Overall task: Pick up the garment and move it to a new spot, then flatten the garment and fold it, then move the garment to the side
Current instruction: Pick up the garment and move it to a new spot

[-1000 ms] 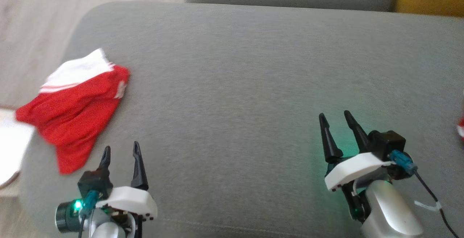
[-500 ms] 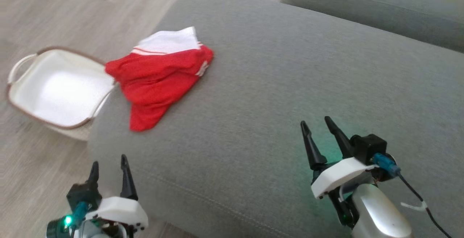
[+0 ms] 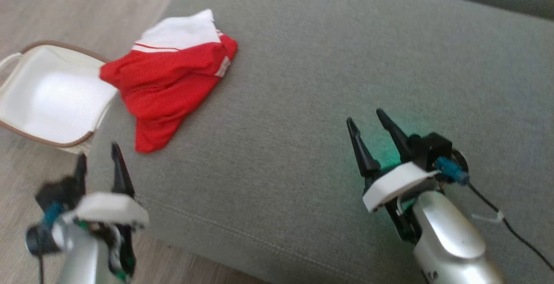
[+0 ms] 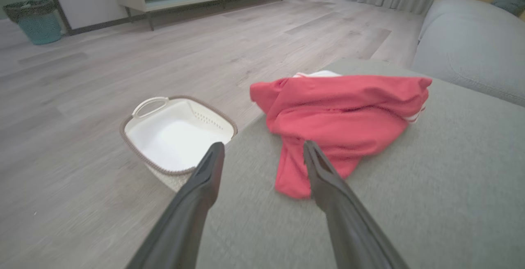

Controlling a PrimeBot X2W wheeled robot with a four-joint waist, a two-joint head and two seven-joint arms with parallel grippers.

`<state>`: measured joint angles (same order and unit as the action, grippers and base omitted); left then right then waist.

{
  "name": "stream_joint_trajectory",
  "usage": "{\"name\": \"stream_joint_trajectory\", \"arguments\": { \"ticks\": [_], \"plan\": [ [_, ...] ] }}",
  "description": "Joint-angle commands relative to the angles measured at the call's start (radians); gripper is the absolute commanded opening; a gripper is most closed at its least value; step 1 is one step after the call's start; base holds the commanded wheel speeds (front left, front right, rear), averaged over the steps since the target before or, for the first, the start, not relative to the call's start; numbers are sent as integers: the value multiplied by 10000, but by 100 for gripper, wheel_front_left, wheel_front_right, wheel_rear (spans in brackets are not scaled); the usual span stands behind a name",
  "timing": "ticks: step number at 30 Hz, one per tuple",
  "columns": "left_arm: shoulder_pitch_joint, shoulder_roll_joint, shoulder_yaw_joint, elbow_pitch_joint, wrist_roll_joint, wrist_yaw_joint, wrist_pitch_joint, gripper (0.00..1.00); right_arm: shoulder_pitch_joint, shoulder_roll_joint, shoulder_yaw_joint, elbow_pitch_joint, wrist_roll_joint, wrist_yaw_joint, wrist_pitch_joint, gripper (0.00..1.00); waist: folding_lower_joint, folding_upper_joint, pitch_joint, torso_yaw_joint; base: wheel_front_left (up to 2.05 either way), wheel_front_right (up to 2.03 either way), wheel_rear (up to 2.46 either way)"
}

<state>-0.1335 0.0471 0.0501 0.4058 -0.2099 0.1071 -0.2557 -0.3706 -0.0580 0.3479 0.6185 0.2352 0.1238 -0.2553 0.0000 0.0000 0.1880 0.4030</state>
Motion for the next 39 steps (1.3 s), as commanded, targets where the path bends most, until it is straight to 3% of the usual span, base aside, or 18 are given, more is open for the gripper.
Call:
{"name": "stream_joint_trajectory", "arguments": {
  "ticks": [1,7,10,15,22,23,24,29,39],
  "plan": [
    [-772,359,470,-99,82,-137,-61,100,-444,72,190,-401,-95,69,-65,100,0,0,509,-415,0,0,0],
    [-2610,1096,741,1232,326,-666,-61,100,-853,-53,313,-947,-178,69,-65,100,0,0,1440,-1031,0,0,0],
    [-3227,1335,810,1780,417,-683,-61,100,-960,-128,383,-1176,-172,69,-65,100,0,0,1706,-1231,0,0,0],
    [-4457,1960,1026,3814,531,-473,-61,100,-1145,-182,481,-1815,-61,69,-59,100,0,0,2159,-1865,0,0,0],
    [-5280,2149,1004,5688,404,-609,-9,100,-1089,-266,351,-2177,-50,69,35,100,0,0,2402,-2206,0,0,0],
    [-5380,2136,1000,5892,345,-709,-10,88,-1066,-284,306,-2200,-54,69,47,100,0,0,2418,-2225,0,0,0],
    [-5471,2127,960,6057,329,-806,-14,0,-1045,-299,253,-2213,-56,69,51,100,0,0,2426,-2237,0,0,0],
    [-5863,2203,768,5993,463,-923,-51,0,-930,-246,14,-2135,28,69,37,100,0,0,2234,-2267,0,0,0],
    [-6286,2109,99,2944,1082,-1380,-59,0,-884,35,-13,-1841,508,69,-49,100,0,0,1384,-2831,0,0,0]
  ]
}}
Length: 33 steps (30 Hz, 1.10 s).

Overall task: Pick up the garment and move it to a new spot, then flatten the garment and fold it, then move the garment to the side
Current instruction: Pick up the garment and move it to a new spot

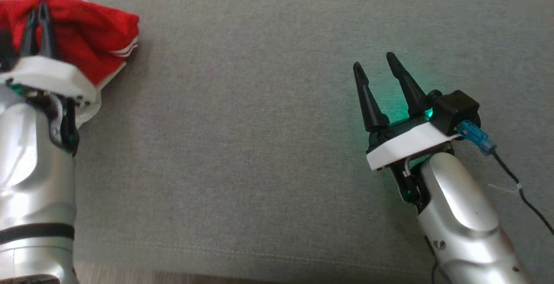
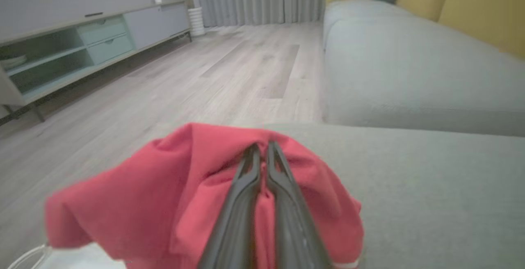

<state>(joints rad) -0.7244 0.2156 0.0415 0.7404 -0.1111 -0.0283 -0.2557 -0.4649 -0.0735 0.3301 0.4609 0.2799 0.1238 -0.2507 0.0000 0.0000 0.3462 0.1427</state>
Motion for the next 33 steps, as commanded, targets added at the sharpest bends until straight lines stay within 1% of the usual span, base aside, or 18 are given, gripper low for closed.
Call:
{"name": "stream_joint_trajectory", "arguments": {
  "ticks": [1,4,7,11,12,15,18,22,24,27,30,31,32,33],
  "plan": [
    [-433,414,90,-635,149,-108,-59,0,69,203,172,-251,105,69,-100,100,0,0,-257,-349,0,0,0],
    [-602,304,-249,-1301,301,-317,-59,0,80,223,136,-336,262,69,-105,100,0,0,-389,-772,0,0,0],
    [-758,26,-643,-1870,384,-480,-59,0,124,228,105,-577,653,69,-107,100,0,0,-454,-1250,0,0,0],
    [-900,-653,-1125,-2351,261,-631,-60,0,185,230,106,-754,921,69,-108,100,0,0,-474,-1968,0,0,0],
    [-900,-653,-1125,-2351,261,-631,-60,0,185,230,106,-754,921,69,-108,100,0,0,-474,-1968,0,0,0],
    [-950,-1128,-1523,-2553,150,-702,-60,0,179,231,91,-865,1082,69,-109,100,0,0,-430,-2556,0,0,0],
    [-884,-1460,-2082,-2680,30,-744,-60,0,183,231,30,-928,1239,69,-109,100,0,0,-379,-3143,0,0,0],
    [-664,-1632,-2984,-2852,-303,-741,-60,0,266,232,-91,-953,1395,69,-109,100,0,0,-313,-3720,0,0,0],
    [-433,-1645,-3561,-2834,-697,-676,-60,0,304,232,-117,-925,1581,69,-110,100,0,0,-268,-3948,0,0,0],
    [-46,-1649,-4390,-2745,-1122,-483,-60,0,332,232,-214,-889,1599,69,-110,100,0,0,-249,-4085,0,0,0],
    [421,-1651,-4911,-2538,-1263,-254,-60,0,418,232,-327,-837,1570,69,-110,100,0,0,-300,-4029,0,0,0],
    [583,-1651,-5035,-2506,-1220,-160,-60,29,445,232,-364,-807,1544,69,-110,100,0,0,-338,-3973,0,0,0],
    [783,-1652,-5111,-2473,-1261,-84,-60,93,466,232,-395,-775,1519,69,-110,100,0,0,-385,-3910,0,0,0],
    [1008,-1652,-5107,-2452,-1358,36,-60,100,484,232,-415,-741,1502,69,-110,100,0,0,-447,-3838,0,0,0]
  ]
}}
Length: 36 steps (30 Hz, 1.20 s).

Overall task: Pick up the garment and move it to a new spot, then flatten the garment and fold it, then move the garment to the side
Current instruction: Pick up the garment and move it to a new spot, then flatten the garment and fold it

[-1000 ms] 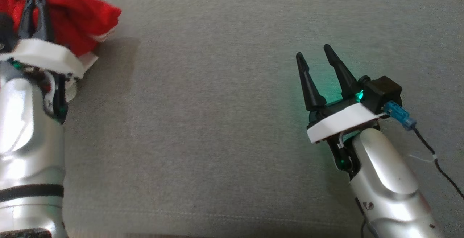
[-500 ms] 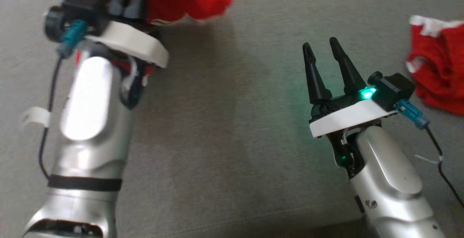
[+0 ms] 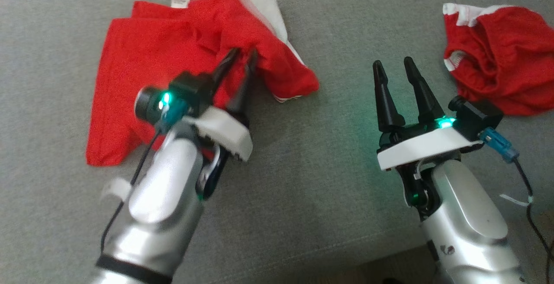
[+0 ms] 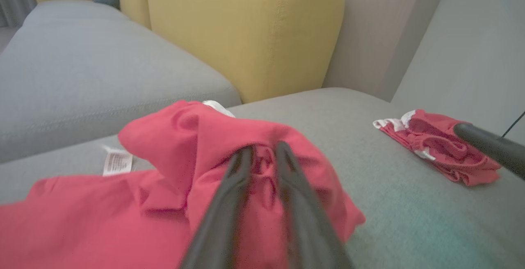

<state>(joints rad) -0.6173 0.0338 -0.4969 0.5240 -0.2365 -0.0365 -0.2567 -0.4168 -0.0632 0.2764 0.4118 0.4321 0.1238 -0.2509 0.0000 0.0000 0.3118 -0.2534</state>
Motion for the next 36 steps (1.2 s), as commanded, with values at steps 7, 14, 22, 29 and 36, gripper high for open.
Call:
{"name": "stream_joint_trajectory", "arguments": {
  "ticks": [7,14,22,29,36],
  "plan": [
    [1599,165,1073,-309,-387,1058,-51,100,164,129,115,47,-245,69,-108,100,0,0,-661,793,0,0,0],
    [3501,165,2814,-1277,-151,1645,-51,100,409,129,264,366,-272,69,-108,100,0,0,-1309,1343,0,0,0],
    [5275,164,3675,-2340,286,1728,-51,100,834,129,286,699,-320,69,-108,100,0,0,-1766,1776,0,0,0],
    [5406,164,3470,-2608,192,1727,-51,100,829,129,114,1137,-790,69,-108,100,0,0,-1577,2194,0,0,0],
    [5016,164,3067,-2795,-366,1739,-51,100,259,129,-283,2475,-1365,69,-108,100,0,0,-1182,2972,0,0,0]
  ]
}}
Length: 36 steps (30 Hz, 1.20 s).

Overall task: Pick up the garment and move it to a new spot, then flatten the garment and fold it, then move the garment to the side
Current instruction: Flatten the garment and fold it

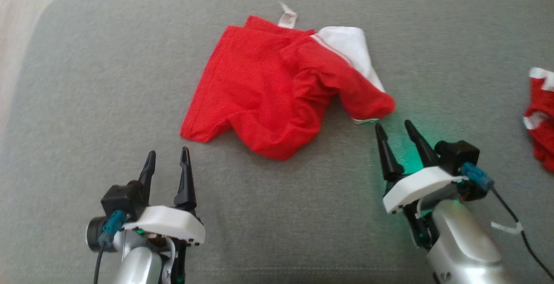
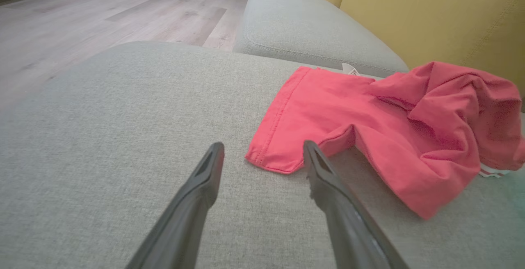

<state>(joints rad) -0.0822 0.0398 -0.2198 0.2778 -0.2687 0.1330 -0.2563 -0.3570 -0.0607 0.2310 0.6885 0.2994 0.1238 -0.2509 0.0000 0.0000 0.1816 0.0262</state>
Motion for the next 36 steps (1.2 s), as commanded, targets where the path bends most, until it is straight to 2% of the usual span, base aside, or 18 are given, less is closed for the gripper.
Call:
{"name": "stream_joint_trajectory", "arguments": {
  "ticks": [1,5,10,11,12,22,28,36],
  "plan": [
    [-364,105,249,-355,-48,56,-55,100,-439,104,76,-78,-122,69,-109,100,0,0,181,289,0,0,0],
    [-465,105,97,-420,-97,78,-55,100,-800,104,-240,724,-387,69,-109,100,0,0,383,766,0,0,0],
    [-513,105,17,-530,-107,113,-55,100,-1152,104,-469,1101,-438,69,-109,100,0,0,572,1172,0,0,0],
    [-517,105,7,-544,-114,115,-55,100,-1190,104,-445,982,-376,69,-109,68,0,0,582,1212,0,0,0],
    [-510,105,7,-558,-118,128,-55,100,-1194,104,-392,845,-282,69,-109,0,0,0,582,1236,0,0,0],
    [-420,105,-96,-510,-292,114,-55,100,-1511,7,-943,-1619,-366,69,-109,0,0,0,264,774,0,0,0],
    [-356,105,-257,-382,-354,48,-55,100,-2696,-676,-1208,-3239,-199,69,-109,0,0,0,-174,608,0,0,0],
    [28,104,-585,-210,-535,-29,-55,100,-4024,-1427,-1103,-3960,-183,69,-109,0,0,0,-621,972,0,0,0]
  ]
}}
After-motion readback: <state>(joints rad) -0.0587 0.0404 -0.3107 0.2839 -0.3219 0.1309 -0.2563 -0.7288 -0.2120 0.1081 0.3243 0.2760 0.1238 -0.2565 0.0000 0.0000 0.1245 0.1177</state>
